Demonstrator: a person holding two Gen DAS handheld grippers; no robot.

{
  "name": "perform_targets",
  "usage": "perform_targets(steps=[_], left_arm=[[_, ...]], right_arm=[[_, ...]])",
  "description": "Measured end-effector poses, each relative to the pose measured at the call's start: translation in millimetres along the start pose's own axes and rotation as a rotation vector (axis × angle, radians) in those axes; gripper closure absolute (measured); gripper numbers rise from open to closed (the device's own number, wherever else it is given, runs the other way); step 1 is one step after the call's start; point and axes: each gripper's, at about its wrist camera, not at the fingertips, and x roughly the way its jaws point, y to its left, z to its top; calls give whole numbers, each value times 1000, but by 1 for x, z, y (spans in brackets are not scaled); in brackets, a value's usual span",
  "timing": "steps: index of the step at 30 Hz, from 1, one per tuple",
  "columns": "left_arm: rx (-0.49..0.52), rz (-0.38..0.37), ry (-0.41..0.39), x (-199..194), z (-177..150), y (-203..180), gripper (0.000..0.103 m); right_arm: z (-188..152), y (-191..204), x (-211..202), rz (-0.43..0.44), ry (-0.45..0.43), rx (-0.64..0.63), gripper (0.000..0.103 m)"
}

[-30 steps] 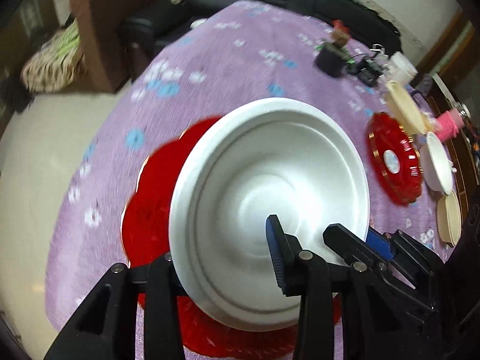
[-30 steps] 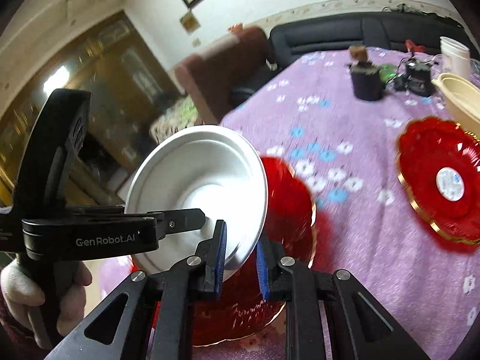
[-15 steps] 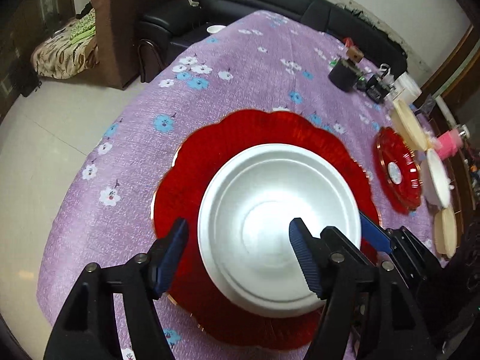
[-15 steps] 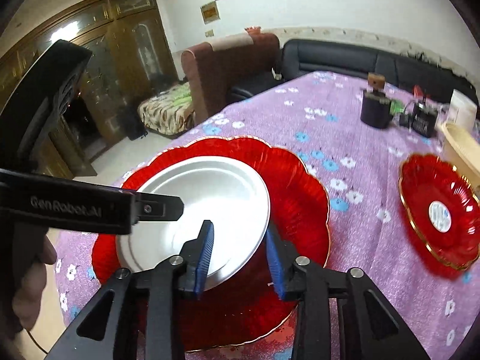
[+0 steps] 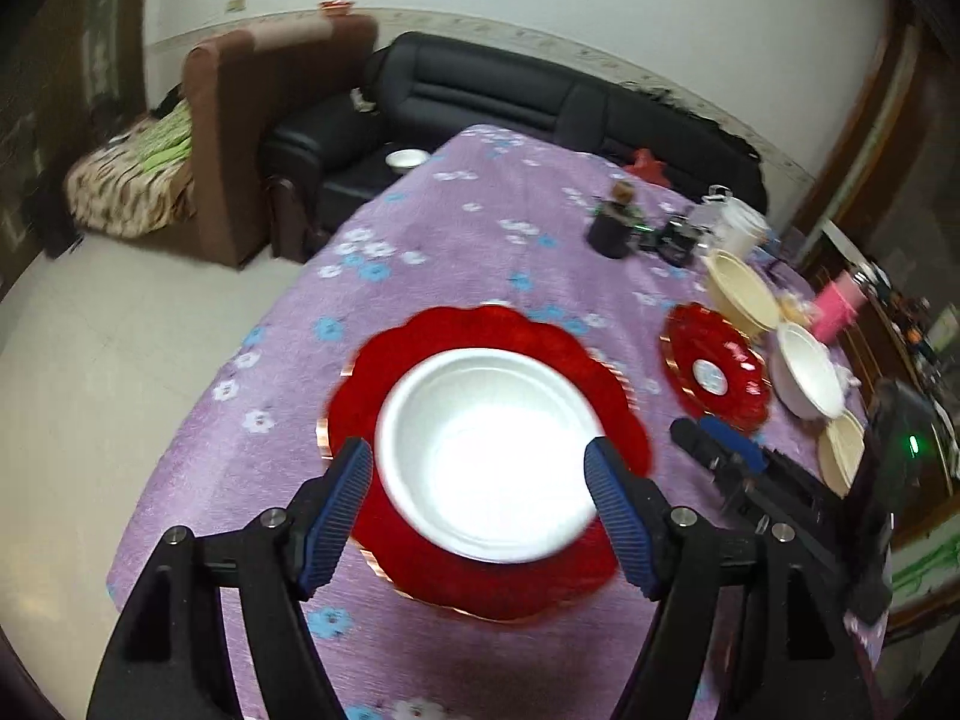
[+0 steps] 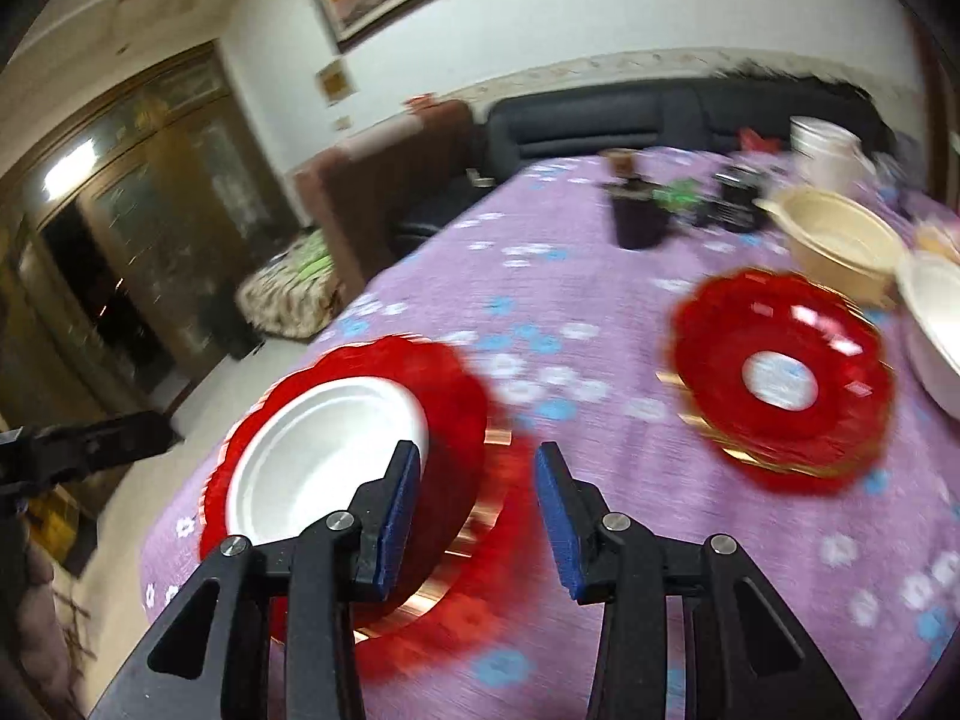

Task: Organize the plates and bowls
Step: 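Grasp the white paper bowl with the left tool and set it on the red plate, then grasp the gold-rimmed red plate with the left tool and lift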

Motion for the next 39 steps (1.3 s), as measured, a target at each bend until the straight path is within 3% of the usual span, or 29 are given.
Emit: perform_targets(steps=[9, 13, 18, 25, 28, 32, 39], left_arm=[[66, -112, 44, 22, 7, -68, 30], [87, -139, 80, 44, 22, -102, 30], [109, -122, 121, 78, 42, -134, 30], [121, -101, 201, 152, 64, -171, 30], [103, -59, 214, 180, 70, -175, 30], [51, -63, 274, 212, 74, -174, 30], [46, -65, 359, 249, 67, -183, 30]], right_arm=[[15, -116, -42, -214, -84, 256, 56], [24, -139, -35, -278, -86, 317, 56], [23, -158, -14, -266, -57, 345, 55], [26, -160, -11, -277, -64, 252, 55], [25, -162, -9, -285, -65, 249, 55], [24, -169, -8, -277, -53, 291, 55], [22, -185, 2, -232, -20, 357, 55]])
